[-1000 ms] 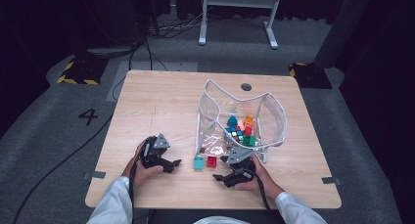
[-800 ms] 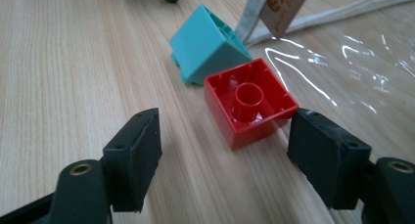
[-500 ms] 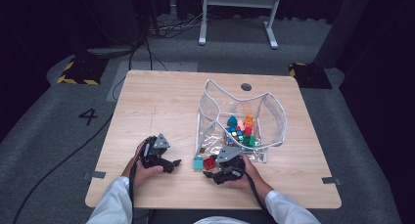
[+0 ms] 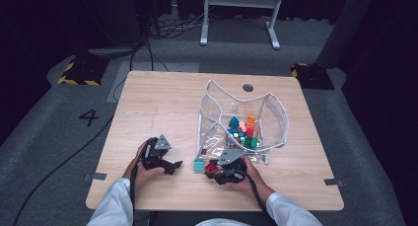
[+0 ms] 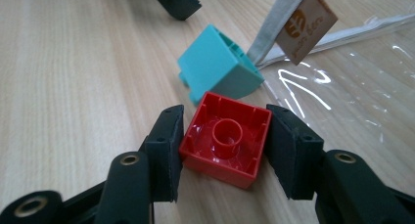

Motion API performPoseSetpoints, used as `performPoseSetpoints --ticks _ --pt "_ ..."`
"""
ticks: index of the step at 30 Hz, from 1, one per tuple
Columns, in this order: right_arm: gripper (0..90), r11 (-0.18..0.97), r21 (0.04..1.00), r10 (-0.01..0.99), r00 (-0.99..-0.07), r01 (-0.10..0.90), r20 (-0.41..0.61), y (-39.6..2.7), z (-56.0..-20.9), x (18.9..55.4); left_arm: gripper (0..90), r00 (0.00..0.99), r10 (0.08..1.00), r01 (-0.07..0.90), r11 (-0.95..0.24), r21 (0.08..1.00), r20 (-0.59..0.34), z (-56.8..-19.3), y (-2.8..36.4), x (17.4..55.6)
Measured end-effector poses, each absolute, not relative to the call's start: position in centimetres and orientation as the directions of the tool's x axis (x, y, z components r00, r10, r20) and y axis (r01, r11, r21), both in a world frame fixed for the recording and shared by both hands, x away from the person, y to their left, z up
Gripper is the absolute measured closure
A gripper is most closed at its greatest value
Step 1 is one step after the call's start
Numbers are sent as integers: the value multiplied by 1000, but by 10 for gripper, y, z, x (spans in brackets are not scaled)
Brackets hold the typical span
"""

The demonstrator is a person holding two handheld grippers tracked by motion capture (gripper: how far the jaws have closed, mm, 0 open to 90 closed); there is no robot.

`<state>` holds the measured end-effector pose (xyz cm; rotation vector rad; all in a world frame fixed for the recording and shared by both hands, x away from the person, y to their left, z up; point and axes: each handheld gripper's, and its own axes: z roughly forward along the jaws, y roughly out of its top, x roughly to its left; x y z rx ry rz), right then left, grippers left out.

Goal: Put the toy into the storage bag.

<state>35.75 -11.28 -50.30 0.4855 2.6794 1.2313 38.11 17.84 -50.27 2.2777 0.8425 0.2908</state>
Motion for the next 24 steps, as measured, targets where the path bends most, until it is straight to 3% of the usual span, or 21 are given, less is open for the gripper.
performPoseSetpoints --ticks 4,9,24 --pt "590 601 772 327 -945 205 -3 -119 -504 354 89 765 643 491 -558 669 -25 -503 178 381" --pt "592 616 772 286 -958 160 -30 -129 -503 349 89 765 643 491 -558 669 -25 -503 178 381" --pt "592 640 743 327 -944 196 -32 -181 -491 338 89 765 643 491 -558 669 -25 -503 178 381"
